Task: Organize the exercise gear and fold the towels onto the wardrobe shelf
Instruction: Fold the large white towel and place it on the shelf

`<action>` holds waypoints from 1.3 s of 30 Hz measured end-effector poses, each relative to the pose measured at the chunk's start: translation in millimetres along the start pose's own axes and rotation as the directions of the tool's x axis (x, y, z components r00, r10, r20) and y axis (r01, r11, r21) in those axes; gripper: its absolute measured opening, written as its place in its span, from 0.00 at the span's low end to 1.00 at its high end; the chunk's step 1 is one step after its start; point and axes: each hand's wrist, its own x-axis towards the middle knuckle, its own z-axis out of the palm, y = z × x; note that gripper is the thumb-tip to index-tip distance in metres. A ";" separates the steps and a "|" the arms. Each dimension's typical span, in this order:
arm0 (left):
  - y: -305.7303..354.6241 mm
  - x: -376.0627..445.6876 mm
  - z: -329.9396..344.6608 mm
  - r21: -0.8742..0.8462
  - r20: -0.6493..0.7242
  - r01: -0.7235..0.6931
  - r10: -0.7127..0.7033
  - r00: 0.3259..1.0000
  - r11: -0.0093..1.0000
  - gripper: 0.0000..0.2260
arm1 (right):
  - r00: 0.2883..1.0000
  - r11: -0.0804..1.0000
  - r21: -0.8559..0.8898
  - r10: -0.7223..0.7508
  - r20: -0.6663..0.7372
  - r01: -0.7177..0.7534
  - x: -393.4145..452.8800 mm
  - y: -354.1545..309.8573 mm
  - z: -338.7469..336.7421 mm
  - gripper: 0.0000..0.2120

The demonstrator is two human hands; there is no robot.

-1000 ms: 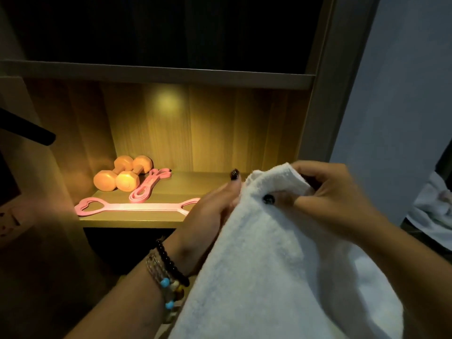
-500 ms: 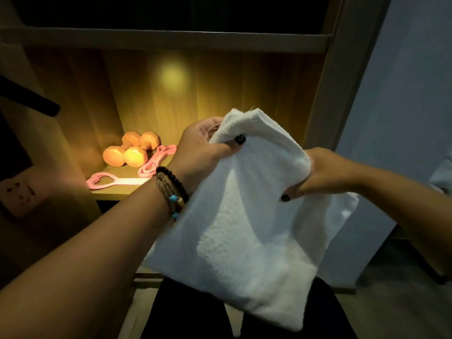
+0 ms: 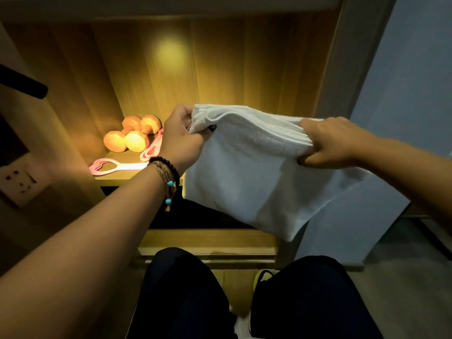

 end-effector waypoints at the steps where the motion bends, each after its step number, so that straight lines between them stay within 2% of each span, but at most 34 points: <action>1: -1.7 -0.2 2.3 -0.010 0.002 0.013 -0.013 1.000 1.000 0.13 | 0.998 1.000 -0.019 0.026 0.057 -0.025 -2.3 1.6 1.1 0.20; 3: -2.8 1.9 2.7 -0.007 0.017 0.058 -0.058 0.998 0.998 0.13 | 0.994 0.998 -0.026 0.053 0.090 -0.051 -4.2 5.8 3.1 0.16; 5: -2.6 3.7 -2.2 -0.031 0.045 0.126 -0.125 0.991 0.992 0.13 | 0.995 0.996 -0.027 0.081 0.050 -0.080 -4.9 11.1 0.8 0.11; 7: -0.1 1.6 -8.3 -0.101 0.095 0.186 -0.177 0.980 0.977 0.12 | 0.994 0.994 -0.013 0.106 -0.031 -0.106 -5.4 20.1 -2.4 0.11; 9: 5.1 -2.9 -13.4 -0.223 0.170 0.230 -0.195 0.966 0.947 0.13 | 0.991 0.990 0.086 0.120 -0.065 -0.114 -6.8 28.3 -5.5 0.12; 11: 10.8 -7.6 -17.5 -0.322 0.249 0.252 -0.175 0.952 0.912 0.16 | 0.995 0.964 0.248 0.102 -0.013 -0.095 -10.7 32.8 -8.3 0.16; 13: 17.4 -8.8 -20.9 -0.342 0.299 0.260 -0.157 0.941 0.903 0.18 | 0.991 0.926 0.365 0.055 0.119 -0.095 -17.1 30.4 -8.3 0.20; 15: 25.5 -7.9 -21.0 -0.291 0.326 0.215 -0.115 0.939 0.932 0.19 | 0.965 0.912 0.396 -0.004 0.264 -0.104 -23.2 18.9 0.0 0.24; 17: 31.5 -6.2 -20.0 -0.242 0.322 0.140 -0.057 0.945 0.960 0.18 | 0.951 0.910 0.405 -0.042 0.308 -0.091 -24.8 3.6 18.3 0.26; 21: 33.1 -3.5 -31.8 -0.108 0.200 0.022 0.000 0.980 0.994 0.16 | 0.994 0.823 0.562 0.016 0.109 -0.075 -19.0 -15.8 48.6 0.13; 23: 31.1 -1.9 -40.8 0.001 0.126 0.005 -0.005 0.992 1.000 0.15 | 0.998 0.876 0.482 0.053 -0.031 -0.031 -11.5 -14.1 46.4 0.10; 25: 26.9 0.8 -47.9 0.076 0.094 0.010 -0.018 0.995 0.997 0.14 | 0.982 0.955 0.297 0.046 -0.183 0.011 -3.8 -9.7 36.6 0.10; 27: 20.9 1.9 -53.8 0.112 0.075 0.023 -0.032 0.997 0.993 0.14 | 0.939 0.988 0.140 -0.013 -0.344 0.066 -2.1 -6.1 20.5 0.10; 29: 13.6 -3.7 -57.5 0.095 0.080 0.035 -0.043 0.996 0.995 0.16 | 0.897 0.990 0.041 -0.107 -0.429 0.138 -10.2 -4.5 4.5 0.10; 32: 3.1 -29.5 -58.4 0.077 0.144 0.035 -0.046 0.988 0.996 0.18 | 0.876 0.978 -0.066 -0.206 -0.436 0.197 -36.5 -7.4 -1.4 0.11; 35: -4.5 -74.5 -59.1 0.228 0.269 -0.021 -0.042 0.962 0.973 0.16 | 0.894 0.975 -0.083 -0.224 -0.388 0.208 -77.0 -21.5 18.7 0.10; 37: -12.4 -106.2 -63.9 0.303 0.351 -0.050 -0.063 0.934 0.952 0.15 | 0.920 0.979 -0.030 -0.201 -0.336 0.203 -107.1 -34.4 35.9 0.17; 39: -25.6 -135.2 -70.0 0.347 0.465 -0.035 -0.139 0.874 0.937 0.15 | 0.941 0.974 0.023 -0.209 -0.267 0.223 -136.8 -44.3 53.3 0.28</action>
